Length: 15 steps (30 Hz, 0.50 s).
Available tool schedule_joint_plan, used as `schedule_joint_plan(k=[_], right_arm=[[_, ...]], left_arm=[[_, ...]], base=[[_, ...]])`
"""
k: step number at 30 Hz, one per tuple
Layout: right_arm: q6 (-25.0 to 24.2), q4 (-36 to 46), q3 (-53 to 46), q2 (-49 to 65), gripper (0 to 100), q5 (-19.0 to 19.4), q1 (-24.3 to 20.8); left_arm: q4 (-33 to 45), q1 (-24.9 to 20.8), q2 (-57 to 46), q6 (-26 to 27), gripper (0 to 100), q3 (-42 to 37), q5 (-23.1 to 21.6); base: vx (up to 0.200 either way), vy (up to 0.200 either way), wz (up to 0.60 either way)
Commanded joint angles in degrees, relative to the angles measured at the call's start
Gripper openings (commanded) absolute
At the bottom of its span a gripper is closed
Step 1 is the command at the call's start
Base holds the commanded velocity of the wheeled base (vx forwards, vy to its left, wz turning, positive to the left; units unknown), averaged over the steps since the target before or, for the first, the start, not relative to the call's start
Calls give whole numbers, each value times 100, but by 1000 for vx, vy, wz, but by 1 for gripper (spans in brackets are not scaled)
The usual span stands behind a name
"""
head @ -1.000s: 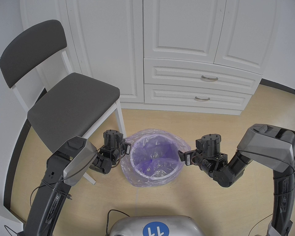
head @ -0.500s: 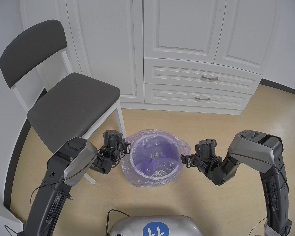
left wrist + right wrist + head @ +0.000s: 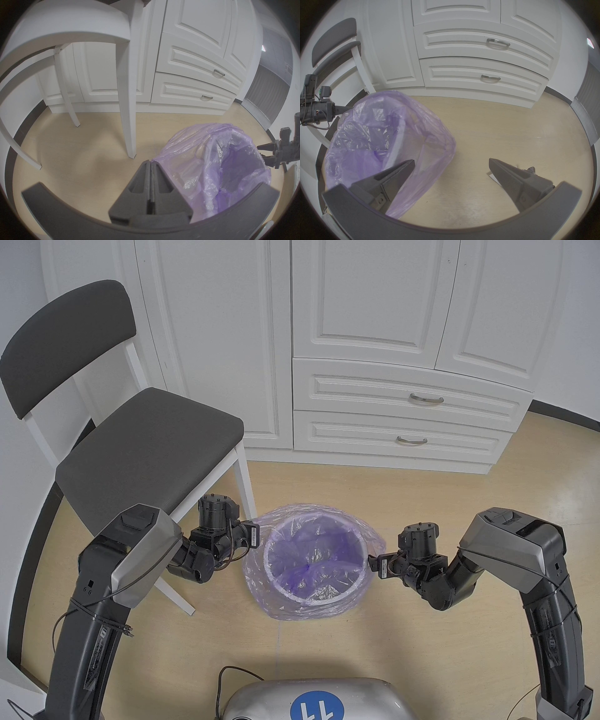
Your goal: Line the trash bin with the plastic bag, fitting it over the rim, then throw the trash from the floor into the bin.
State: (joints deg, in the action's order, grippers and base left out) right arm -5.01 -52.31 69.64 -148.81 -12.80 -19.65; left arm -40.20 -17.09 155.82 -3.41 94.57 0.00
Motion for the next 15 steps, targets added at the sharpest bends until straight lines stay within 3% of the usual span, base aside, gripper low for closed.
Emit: schedule_joint_plan(k=[1,6,10,15], right_arm=[[-9,1,76,-87,100,41,84],[-105,1,216,-210,100,234,207],[-501,10,304,-219,100,665,234],[-896,459,629,-236,100,867,286]], left_arm=[[74,57,-52,-1,0,52,-9],[452,83,344,-54,0,764,9],[1059,110,818,-379,0,1678,62],[1621,110,1038,-731,0,2002,62]], base=[[0,0,0],[0,0,0],[0,0,0],[0,0,0]])
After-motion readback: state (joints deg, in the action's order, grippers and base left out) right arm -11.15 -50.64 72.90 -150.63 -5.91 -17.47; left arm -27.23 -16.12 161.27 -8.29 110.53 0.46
